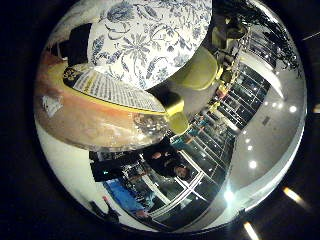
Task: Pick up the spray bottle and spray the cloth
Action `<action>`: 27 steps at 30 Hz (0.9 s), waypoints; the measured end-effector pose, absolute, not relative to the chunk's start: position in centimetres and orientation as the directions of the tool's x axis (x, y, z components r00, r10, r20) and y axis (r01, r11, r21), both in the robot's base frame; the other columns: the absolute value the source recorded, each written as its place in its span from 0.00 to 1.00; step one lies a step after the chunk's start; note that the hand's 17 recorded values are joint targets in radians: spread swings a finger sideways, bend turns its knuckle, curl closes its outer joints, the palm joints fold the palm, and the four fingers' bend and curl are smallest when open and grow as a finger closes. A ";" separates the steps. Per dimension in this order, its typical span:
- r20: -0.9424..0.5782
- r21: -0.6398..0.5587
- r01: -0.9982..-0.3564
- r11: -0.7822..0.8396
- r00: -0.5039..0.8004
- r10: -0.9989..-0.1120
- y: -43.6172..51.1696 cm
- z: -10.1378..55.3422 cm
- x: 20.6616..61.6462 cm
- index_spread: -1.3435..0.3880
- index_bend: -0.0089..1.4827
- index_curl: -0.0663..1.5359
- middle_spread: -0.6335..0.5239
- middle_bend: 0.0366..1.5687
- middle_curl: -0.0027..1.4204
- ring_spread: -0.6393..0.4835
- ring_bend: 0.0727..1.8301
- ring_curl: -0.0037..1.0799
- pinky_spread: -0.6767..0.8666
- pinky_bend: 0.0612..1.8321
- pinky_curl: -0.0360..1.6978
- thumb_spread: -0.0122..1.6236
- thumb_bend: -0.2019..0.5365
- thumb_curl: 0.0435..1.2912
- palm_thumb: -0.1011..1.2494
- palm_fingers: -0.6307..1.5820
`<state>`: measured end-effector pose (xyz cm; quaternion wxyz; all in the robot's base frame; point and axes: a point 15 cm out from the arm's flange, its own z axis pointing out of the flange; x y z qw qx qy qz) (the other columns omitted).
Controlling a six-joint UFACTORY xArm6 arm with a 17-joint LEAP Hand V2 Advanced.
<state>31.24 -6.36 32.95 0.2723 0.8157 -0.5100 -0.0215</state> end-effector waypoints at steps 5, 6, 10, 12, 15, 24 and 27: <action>0.179 0.368 -0.852 -0.373 0.458 -0.871 -4.1 35.1 32.5 0.66 0.80 0.47 0.47 0.87 0.42 0.42 0.78 0.58 0.28 0.55 0.71 0.68 0.25 0.42 0.82 0.82; 0.162 0.347 -0.860 -0.374 0.448 -0.879 -3.8 35.7 33.1 0.66 0.80 0.47 0.47 0.87 0.42 0.42 0.78 0.58 0.28 0.55 0.71 0.68 0.25 0.42 0.82 0.82; 0.092 0.294 -0.881 -0.371 0.412 -0.906 -2.5 37.2 35.2 0.66 0.80 0.47 0.47 0.87 0.42 0.42 0.78 0.58 0.28 0.55 0.71 0.68 0.25 0.42 0.82 0.83; 0.062 0.289 -0.882 -0.373 0.406 -0.912 -1.9 37.7 36.0 0.66 0.80 0.47 0.47 0.87 0.43 0.42 0.78 0.58 0.28 0.56 0.71 0.68 0.25 0.41 0.82 0.83; 0.030 0.277 -0.883 -0.378 0.401 -0.916 -1.1 38.1 36.9 0.66 0.80 0.47 0.47 0.87 0.43 0.42 0.78 0.58 0.28 0.56 0.71 0.68 0.25 0.41 0.82 0.83; -0.087 0.253 -0.888 -0.384 0.375 -0.923 1.6 37.4 37.5 0.66 0.80 0.46 0.47 0.87 0.43 0.42 0.79 0.58 0.28 0.56 0.71 0.68 0.25 0.41 0.82 0.83; -0.100 0.255 -0.887 -0.384 0.371 -0.923 2.6 37.1 37.5 0.66 0.80 0.46 0.47 0.87 0.43 0.42 0.79 0.58 0.28 0.56 0.71 0.68 0.26 0.41 0.83 0.83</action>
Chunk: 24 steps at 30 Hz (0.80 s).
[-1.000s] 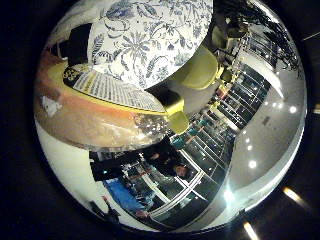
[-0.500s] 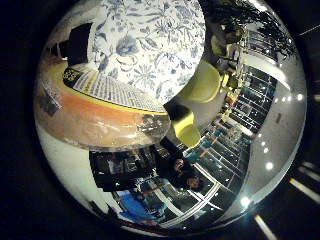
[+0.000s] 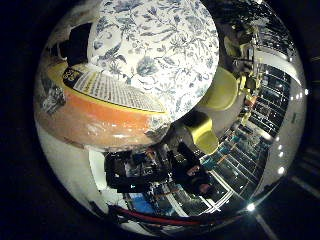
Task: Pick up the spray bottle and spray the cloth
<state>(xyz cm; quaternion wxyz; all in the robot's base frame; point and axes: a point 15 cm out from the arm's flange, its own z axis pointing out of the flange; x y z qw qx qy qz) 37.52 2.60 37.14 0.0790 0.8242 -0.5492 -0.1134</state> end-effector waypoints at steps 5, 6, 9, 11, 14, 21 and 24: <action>-0.146 0.234 -0.877 -0.419 0.394 -0.907 6.3 37.3 37.2 0.66 0.80 0.46 0.47 0.87 0.43 0.42 0.79 0.57 0.28 0.56 0.71 0.67 0.25 0.41 0.83 0.83; -0.166 0.225 -0.875 -0.429 0.399 -0.902 7.3 37.4 37.1 0.66 0.80 0.46 0.47 0.87 0.43 0.42 0.79 0.57 0.28 0.56 0.71 0.67 0.25 0.41 0.83 0.83; -0.224 0.198 -0.870 -0.453 0.410 -0.884 10.3 37.6 36.9 0.66 0.80 0.46 0.47 0.87 0.43 0.42 0.79 0.57 0.28 0.56 0.71 0.67 0.25 0.41 0.83 0.83; -0.261 0.178 -0.868 -0.463 0.412 -0.873 11.8 37.8 36.8 0.66 0.80 0.46 0.47 0.87 0.43 0.42 0.79 0.57 0.28 0.56 0.71 0.67 0.26 0.42 0.83 0.83; -0.336 0.119 -0.875 -0.469 0.409 -0.849 14.4 38.3 37.3 0.66 0.80 0.46 0.47 0.87 0.43 0.42 0.79 0.57 0.28 0.56 0.71 0.67 0.26 0.42 0.84 0.83; -0.490 -0.045 -0.902 -0.429 0.394 -0.777 18.9 37.9 39.6 0.66 0.80 0.46 0.47 0.87 0.42 0.42 0.79 0.57 0.28 0.56 0.71 0.66 0.26 0.43 0.84 0.82; -0.593 -0.089 -0.907 -0.412 0.381 -0.710 20.5 36.6 39.4 0.66 0.80 0.46 0.47 0.87 0.42 0.42 0.79 0.57 0.28 0.56 0.71 0.66 0.25 0.43 0.84 0.82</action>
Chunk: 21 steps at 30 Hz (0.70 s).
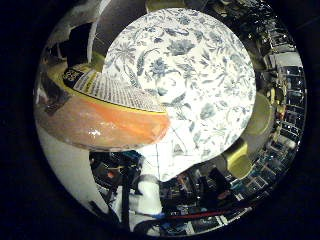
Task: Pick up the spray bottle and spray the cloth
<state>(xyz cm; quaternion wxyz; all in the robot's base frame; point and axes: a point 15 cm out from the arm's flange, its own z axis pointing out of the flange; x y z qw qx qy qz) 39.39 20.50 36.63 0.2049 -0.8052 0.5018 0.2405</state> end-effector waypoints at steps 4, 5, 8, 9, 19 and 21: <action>-0.672 -0.134 -0.920 -0.368 0.357 -0.648 21.4 33.7 39.9 0.67 0.80 0.46 0.47 0.87 0.42 0.42 0.79 0.57 0.28 0.56 0.71 0.66 0.26 0.44 0.84 0.82; -0.680 -0.146 -0.924 -0.354 0.353 -0.642 21.5 33.2 40.2 0.67 0.81 0.46 0.47 0.87 0.42 0.42 0.79 0.57 0.28 0.56 0.71 0.66 0.26 0.45 0.84 0.82; -0.684 -0.191 -0.923 -0.334 0.370 -0.629 21.4 31.2 40.9 0.67 0.81 0.46 0.47 0.87 0.42 0.42 0.79 0.57 0.28 0.56 0.71 0.66 0.26 0.45 0.84 0.83; -0.681 -0.204 -0.924 -0.325 0.372 -0.631 21.3 30.5 41.2 0.67 0.81 0.46 0.47 0.87 0.42 0.42 0.79 0.57 0.28 0.56 0.71 0.65 0.25 0.45 0.84 0.83; -0.721 -0.253 -0.915 -0.316 0.396 -0.568 22.8 25.7 41.8 0.67 0.81 0.46 0.48 0.87 0.43 0.42 0.79 0.57 0.28 0.56 0.72 0.65 0.26 0.46 0.84 0.83; -0.727 -0.240 -0.914 -0.326 0.392 -0.564 23.3 24.4 41.8 0.67 0.81 0.46 0.48 0.87 0.43 0.42 0.79 0.57 0.28 0.56 0.72 0.65 0.26 0.46 0.84 0.83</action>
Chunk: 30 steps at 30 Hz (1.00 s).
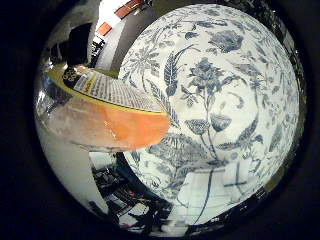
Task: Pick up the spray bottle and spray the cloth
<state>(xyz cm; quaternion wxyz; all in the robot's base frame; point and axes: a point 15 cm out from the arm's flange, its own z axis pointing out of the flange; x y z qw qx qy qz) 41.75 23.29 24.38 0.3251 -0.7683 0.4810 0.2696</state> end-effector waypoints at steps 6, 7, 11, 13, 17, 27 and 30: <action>-0.736 -0.222 -0.915 -0.338 0.385 -0.558 23.7 23.0 41.6 0.67 0.81 0.46 0.49 0.87 0.43 0.42 0.79 0.57 0.28 0.56 0.72 0.65 0.25 0.47 0.84 0.82; -0.737 -0.218 -0.916 -0.337 0.381 -0.558 23.7 22.8 41.6 0.67 0.81 0.46 0.49 0.87 0.43 0.42 0.79 0.57 0.28 0.56 0.72 0.65 0.25 0.47 0.84 0.82; -0.737 -0.216 -0.914 -0.343 0.383 -0.557 23.6 22.4 41.5 0.67 0.81 0.46 0.49 0.87 0.43 0.42 0.79 0.57 0.28 0.55 0.71 0.65 0.25 0.47 0.83 0.83; -0.737 -0.215 -0.914 -0.345 0.384 -0.556 23.6 22.3 41.5 0.67 0.80 0.46 0.49 0.86 0.42 0.42 0.79 0.56 0.28 0.55 0.70 0.65 0.25 0.47 0.83 0.83; -0.744 -0.198 -0.919 -0.341 0.368 -0.558 23.4 21.7 41.5 0.66 0.72 0.45 0.48 0.84 0.41 0.42 0.77 0.54 0.27 0.54 0.66 0.61 0.24 0.47 0.79 0.81; -0.755 -0.168 -0.900 -0.402 0.380 -0.534 23.6 21.7 39.9 0.60 0.31 0.42 0.44 0.67 0.38 0.36 0.69 0.50 0.17 0.58 0.53 0.45 0.23 0.50 0.72 0.64; -0.753 -0.173 -0.896 -0.409 0.388 -0.532 23.6 21.9 39.9 0.55 0.19 0.38 0.40 0.58 0.37 0.35 0.68 0.50 0.15 0.55 0.50 0.50 0.24 0.48 0.72 0.53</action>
